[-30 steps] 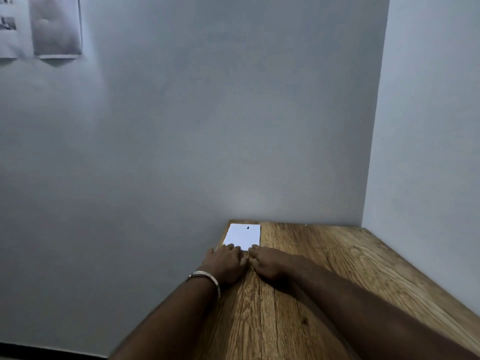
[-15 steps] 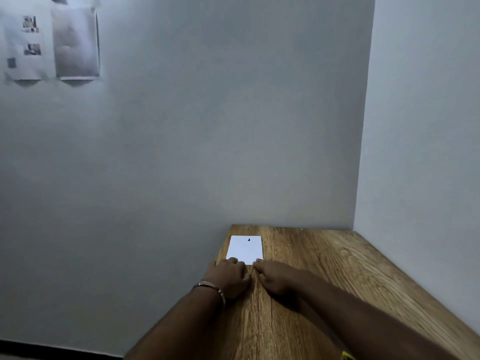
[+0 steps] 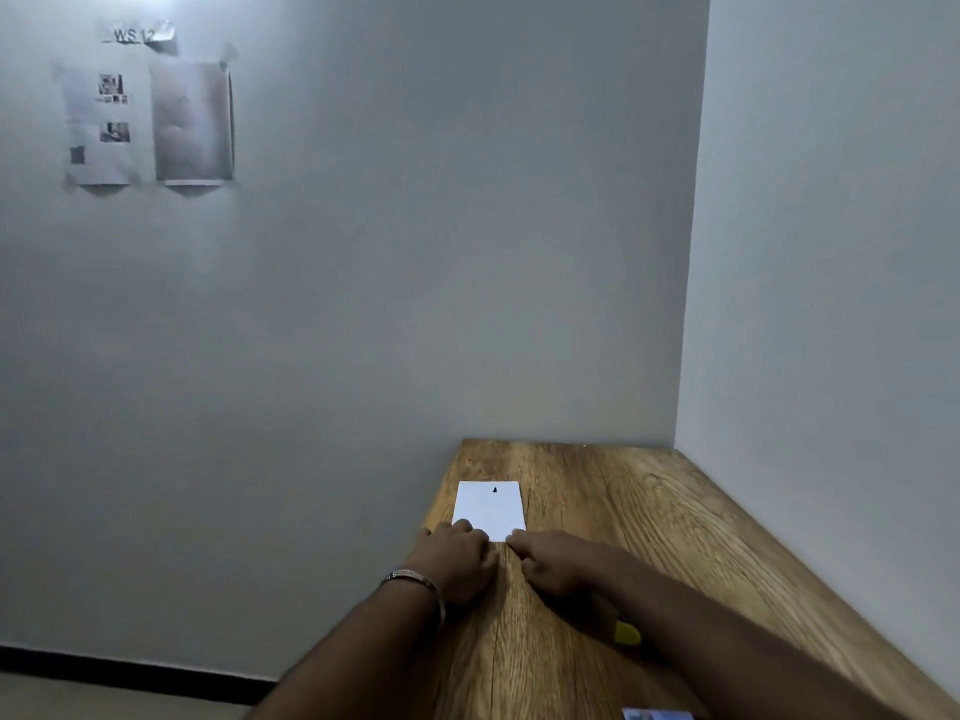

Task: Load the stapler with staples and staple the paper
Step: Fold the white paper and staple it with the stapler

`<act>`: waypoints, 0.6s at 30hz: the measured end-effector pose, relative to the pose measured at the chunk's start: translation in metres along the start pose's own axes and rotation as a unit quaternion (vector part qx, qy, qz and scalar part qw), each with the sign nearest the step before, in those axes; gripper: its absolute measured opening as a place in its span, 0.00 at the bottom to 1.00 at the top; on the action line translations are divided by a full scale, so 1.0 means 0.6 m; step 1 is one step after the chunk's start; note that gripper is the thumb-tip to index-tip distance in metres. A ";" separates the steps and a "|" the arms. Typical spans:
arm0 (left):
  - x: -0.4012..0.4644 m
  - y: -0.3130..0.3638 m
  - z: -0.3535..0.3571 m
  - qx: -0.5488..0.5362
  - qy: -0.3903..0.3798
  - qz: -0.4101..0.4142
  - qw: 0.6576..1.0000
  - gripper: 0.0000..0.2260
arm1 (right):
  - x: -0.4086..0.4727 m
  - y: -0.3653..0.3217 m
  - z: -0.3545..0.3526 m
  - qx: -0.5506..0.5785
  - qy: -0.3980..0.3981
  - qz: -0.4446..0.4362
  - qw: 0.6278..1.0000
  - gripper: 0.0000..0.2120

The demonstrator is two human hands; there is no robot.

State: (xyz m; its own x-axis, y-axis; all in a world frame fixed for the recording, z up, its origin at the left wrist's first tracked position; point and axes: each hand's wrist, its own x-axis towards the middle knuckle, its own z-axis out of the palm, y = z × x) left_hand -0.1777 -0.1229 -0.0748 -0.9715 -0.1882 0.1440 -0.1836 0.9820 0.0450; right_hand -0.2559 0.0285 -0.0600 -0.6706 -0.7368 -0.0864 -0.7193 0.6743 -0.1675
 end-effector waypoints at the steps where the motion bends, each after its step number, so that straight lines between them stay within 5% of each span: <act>1: -0.015 0.004 -0.002 0.001 0.001 0.000 1.000 0.21 | -0.013 -0.004 0.001 0.002 0.001 0.001 1.000 0.25; 18: -0.202 0.048 -0.031 0.013 0.041 0.048 0.998 0.19 | -0.210 -0.068 0.017 -0.045 0.052 -0.060 0.996 0.09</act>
State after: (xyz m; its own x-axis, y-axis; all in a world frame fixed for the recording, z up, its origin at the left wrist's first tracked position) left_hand -0.0624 -0.0724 -0.0723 -0.9693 -0.0931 0.2276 -0.0952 0.9955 0.0014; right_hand -0.1403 0.0930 -0.0523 -0.5902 -0.8066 0.0325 -0.8060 0.5864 -0.0803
